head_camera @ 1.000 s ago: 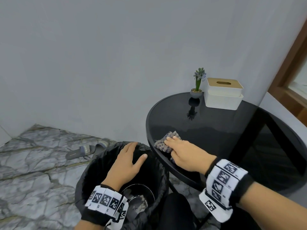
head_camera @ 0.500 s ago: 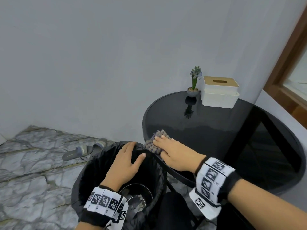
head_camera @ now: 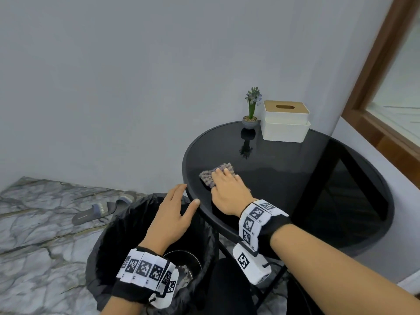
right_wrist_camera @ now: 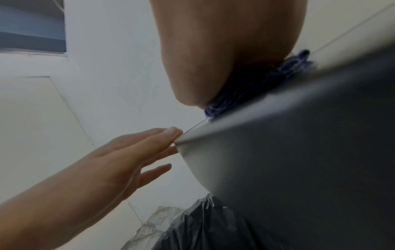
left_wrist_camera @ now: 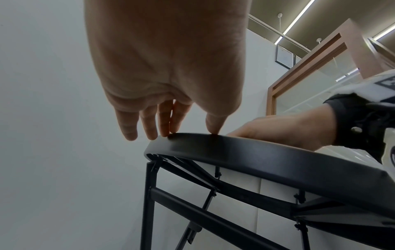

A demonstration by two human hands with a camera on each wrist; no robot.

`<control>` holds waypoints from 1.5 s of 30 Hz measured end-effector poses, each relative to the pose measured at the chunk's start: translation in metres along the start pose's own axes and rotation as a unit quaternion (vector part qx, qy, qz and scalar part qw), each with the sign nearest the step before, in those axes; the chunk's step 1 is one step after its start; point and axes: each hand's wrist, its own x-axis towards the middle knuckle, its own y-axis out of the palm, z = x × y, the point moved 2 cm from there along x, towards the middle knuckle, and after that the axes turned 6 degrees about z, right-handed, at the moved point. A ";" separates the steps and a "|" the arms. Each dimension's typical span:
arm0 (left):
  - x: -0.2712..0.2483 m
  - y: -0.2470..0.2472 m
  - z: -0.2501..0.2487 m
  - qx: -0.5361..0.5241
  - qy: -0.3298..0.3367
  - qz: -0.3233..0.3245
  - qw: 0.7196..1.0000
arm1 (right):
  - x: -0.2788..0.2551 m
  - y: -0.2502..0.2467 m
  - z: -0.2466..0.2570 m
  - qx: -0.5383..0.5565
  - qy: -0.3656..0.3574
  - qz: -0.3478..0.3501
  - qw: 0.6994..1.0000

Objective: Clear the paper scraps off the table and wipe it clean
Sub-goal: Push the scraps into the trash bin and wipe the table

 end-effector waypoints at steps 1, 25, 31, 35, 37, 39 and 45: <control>0.000 0.000 0.001 0.002 -0.002 0.001 1.000 | -0.002 0.001 0.004 -0.006 -0.020 0.010 1.000; 0.000 -0.004 0.005 -0.001 0.016 0.000 1.000 | -0.090 0.003 -0.012 0.115 -0.146 0.044 0.982; -0.002 -0.001 0.002 -0.002 0.006 0.007 1.000 | -0.102 0.000 -0.031 0.116 -0.120 0.027 0.986; -0.003 0.001 -0.004 -0.014 -0.013 -0.013 1.000 | -0.086 0.004 -0.007 0.059 -0.122 0.033 0.990; -0.003 0.002 -0.004 -0.017 -0.018 -0.015 1.000 | -0.087 0.003 -0.004 0.074 -0.138 0.050 0.986; -0.003 0.002 -0.003 -0.012 -0.021 -0.012 1.000 | -0.096 -0.001 -0.011 0.088 -0.150 0.071 0.982; -0.005 0.003 -0.008 -0.006 -0.028 -0.007 1.000 | -0.116 -0.018 -0.040 0.093 -0.145 0.122 0.977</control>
